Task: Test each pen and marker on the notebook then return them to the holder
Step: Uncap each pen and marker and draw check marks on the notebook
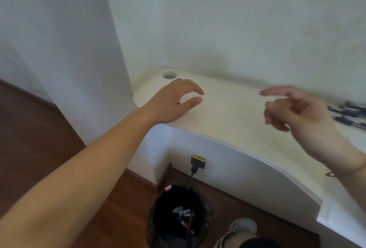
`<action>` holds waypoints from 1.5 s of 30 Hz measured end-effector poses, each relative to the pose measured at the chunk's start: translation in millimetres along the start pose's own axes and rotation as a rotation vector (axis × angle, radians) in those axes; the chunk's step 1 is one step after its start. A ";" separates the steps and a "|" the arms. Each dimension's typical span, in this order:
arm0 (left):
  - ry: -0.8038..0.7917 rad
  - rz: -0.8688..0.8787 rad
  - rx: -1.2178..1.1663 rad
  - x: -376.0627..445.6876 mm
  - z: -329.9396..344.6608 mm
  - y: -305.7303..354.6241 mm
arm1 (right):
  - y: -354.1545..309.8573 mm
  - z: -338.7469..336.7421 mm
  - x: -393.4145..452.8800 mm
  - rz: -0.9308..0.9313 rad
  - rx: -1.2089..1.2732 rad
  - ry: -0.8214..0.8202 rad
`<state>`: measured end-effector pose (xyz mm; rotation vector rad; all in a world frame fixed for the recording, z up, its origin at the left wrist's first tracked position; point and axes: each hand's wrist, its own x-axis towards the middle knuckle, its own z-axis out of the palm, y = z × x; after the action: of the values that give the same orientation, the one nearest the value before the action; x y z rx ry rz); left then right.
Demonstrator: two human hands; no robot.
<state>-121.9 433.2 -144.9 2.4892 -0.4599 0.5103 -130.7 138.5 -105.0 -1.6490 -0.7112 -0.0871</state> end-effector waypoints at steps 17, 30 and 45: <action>-0.828 0.713 -0.280 151.1 158.8 324.1 | -2.5 -285.1 -126.6 0.164 -0.475 1.151; -0.597 0.694 0.559 150.7 213.7 320.5 | 17.2 -310.8 -166.9 0.614 -1.482 0.455; -0.610 0.525 0.510 126.4 219.5 345.1 | 59.0 -338.1 -94.1 0.546 -1.760 -0.073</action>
<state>-101.1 7.5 -104.6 2.9939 -1.3943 0.0286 -65.6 -211.0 -122.6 -3.4700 -0.0297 -0.3144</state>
